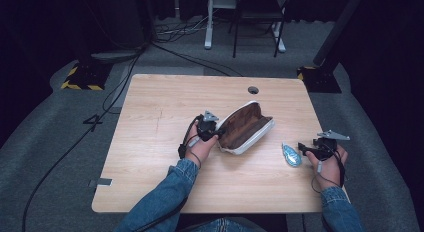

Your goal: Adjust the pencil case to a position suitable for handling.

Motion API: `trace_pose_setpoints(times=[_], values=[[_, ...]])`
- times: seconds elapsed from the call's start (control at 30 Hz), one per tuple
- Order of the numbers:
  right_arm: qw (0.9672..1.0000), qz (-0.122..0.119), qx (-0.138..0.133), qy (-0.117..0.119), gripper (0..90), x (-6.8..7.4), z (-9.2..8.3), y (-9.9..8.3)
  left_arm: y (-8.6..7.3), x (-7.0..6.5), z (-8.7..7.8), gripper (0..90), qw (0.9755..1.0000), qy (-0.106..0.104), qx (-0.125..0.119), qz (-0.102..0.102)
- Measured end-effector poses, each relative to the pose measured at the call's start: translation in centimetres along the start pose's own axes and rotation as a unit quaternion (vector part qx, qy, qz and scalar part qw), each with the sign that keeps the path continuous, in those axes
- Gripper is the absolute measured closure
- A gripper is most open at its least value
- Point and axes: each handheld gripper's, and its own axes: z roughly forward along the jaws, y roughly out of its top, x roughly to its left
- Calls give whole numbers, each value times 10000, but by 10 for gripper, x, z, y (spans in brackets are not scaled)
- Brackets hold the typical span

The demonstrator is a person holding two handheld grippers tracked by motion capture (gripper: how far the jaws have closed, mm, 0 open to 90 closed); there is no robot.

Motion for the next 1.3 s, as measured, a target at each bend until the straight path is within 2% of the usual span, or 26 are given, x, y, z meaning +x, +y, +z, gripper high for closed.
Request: trace_pose_setpoints(times=[0.17,0.37,0.57,0.6,1.03,1.3], values=[[10000,1,0,-1,289,0,0,0,-1,0,-1,847,10000,-26,6,-49],[10000,1,-1,-2,289,0,0,0,-2,5,-8,858,9998,-176,-23,-112],[10000,2,-1,-3,291,0,0,0,-2,7,-19,860,9997,-218,-74,-80],[10000,5,-1,-3,291,0,0,0,-2,7,-25,860,9995,-279,-107,-84],[10000,2,-1,-4,291,0,0,0,-4,1,-65,860,9986,-457,-20,284],[10000,1,-2,-6,292,0,0,0,-9,-7,-86,860,9974,-630,9,358]])
